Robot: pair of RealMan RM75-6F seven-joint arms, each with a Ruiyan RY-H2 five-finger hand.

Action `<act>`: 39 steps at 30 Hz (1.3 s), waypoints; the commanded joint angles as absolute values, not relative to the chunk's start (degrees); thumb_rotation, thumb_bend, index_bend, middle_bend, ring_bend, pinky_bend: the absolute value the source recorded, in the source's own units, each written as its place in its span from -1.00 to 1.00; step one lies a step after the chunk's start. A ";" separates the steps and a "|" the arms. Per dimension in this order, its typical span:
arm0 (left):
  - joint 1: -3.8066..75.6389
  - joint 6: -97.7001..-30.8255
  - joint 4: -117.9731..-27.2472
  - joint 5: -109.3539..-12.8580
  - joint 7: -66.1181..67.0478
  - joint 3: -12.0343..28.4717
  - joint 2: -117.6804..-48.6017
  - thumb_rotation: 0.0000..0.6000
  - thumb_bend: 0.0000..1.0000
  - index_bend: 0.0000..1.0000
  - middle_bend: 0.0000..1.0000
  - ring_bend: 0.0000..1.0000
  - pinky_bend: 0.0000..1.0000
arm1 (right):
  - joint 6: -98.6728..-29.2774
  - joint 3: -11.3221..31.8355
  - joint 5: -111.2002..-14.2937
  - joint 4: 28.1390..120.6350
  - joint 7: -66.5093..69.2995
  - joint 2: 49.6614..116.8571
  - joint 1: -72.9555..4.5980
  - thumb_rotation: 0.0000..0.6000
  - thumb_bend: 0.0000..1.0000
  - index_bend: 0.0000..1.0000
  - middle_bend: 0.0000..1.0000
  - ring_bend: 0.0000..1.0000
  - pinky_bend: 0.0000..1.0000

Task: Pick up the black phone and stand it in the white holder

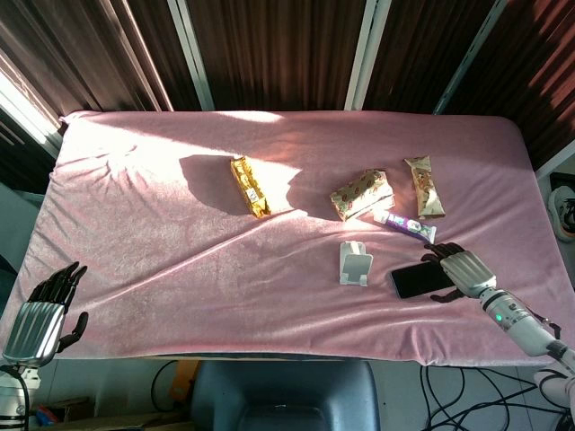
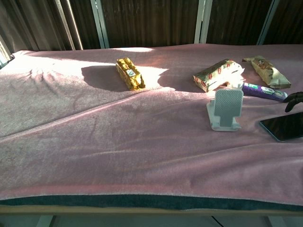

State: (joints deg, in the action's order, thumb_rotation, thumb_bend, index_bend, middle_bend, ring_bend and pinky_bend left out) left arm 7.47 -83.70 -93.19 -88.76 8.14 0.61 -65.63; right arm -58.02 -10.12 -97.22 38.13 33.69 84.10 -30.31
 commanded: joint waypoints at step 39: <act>7.21 -84.25 -93.04 -89.23 7.23 0.60 -65.31 1.00 -0.15 -1.00 -0.90 -0.80 -0.55 | -59.50 -10.52 -97.45 41.64 27.88 83.29 -29.73 1.00 -0.35 -0.09 -0.55 -0.61 -0.44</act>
State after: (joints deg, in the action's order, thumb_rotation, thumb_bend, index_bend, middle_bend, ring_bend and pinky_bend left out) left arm 7.20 -84.26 -93.04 -89.22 7.23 0.60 -65.31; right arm -59.39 -10.43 -97.39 41.44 28.07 83.45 -29.87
